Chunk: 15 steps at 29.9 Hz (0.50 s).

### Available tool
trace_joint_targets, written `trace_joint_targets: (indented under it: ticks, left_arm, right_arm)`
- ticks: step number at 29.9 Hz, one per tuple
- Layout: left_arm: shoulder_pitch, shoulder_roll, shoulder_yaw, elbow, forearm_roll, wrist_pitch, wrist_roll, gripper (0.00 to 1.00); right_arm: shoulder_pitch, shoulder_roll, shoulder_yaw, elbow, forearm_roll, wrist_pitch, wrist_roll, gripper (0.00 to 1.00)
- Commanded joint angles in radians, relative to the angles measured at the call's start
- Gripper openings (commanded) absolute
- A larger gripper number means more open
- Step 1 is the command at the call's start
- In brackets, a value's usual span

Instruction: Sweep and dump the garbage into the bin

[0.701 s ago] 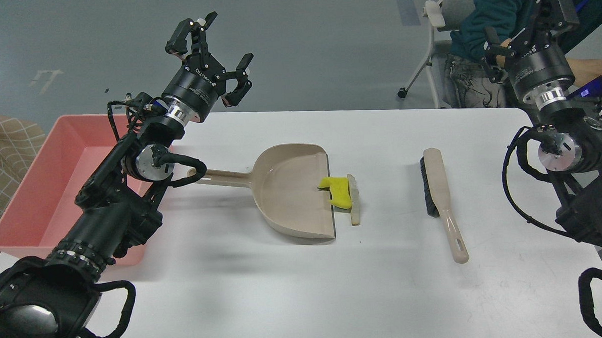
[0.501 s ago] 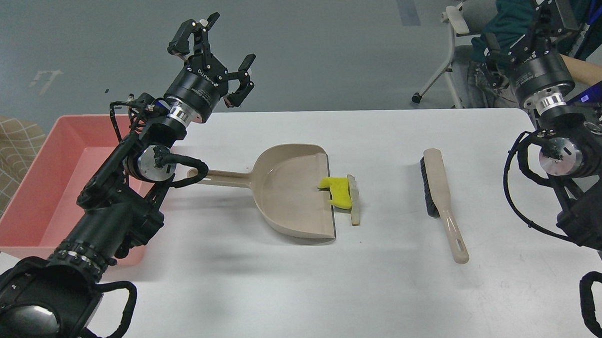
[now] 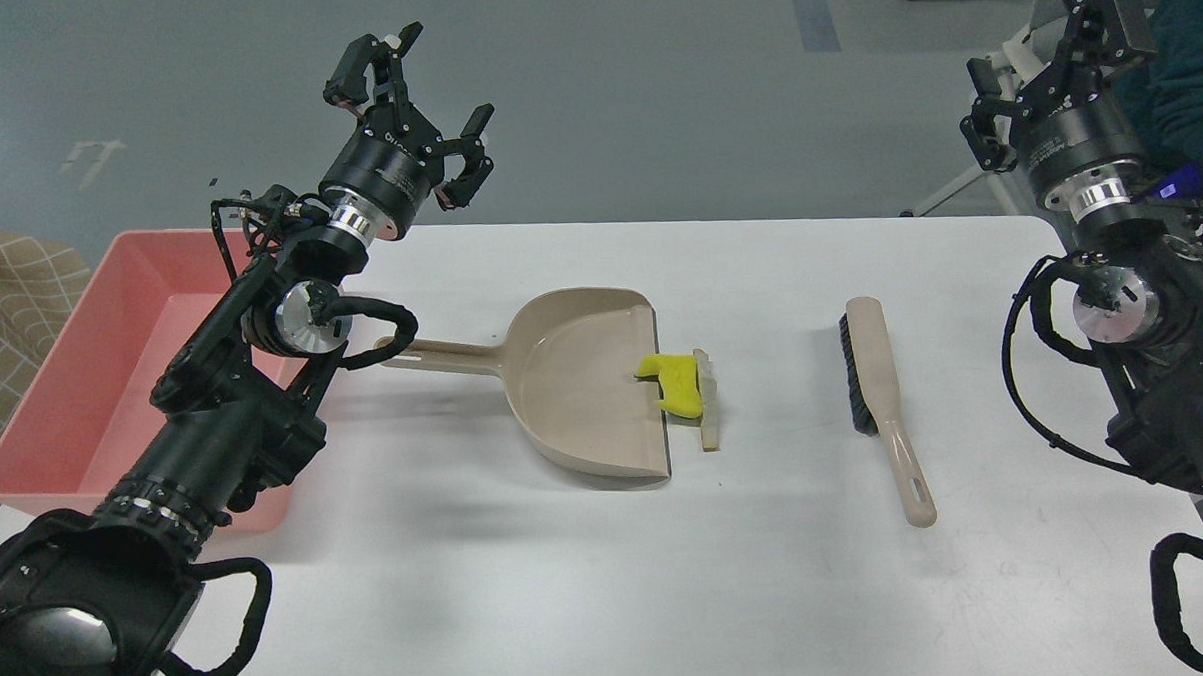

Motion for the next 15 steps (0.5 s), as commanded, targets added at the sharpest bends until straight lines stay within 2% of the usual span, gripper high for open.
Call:
trace_joint_targets:
  ticks: [1,11,15]
  left_arm:
    - [-0.010,0.013,-0.002,-0.002,-0.005,0.000,0.003,0.98]
    - [-0.004,-0.001,-0.002,0.015,-0.016,0.012,-0.012,0.98]
    - [0.013,-0.009,-0.004,0.065,-0.016,0.009,-0.014,0.98]
  right_arm:
    - [-0.002,0.004,-0.001,0.000,0.003,-0.001,-0.004,1.00]
    - [-0.012,0.011,-0.003,-0.003,0.006,-0.008,-0.012,1.00]
    - [-0.011,0.039,0.001,-0.037,0.007,-0.052,-0.012,1.00]
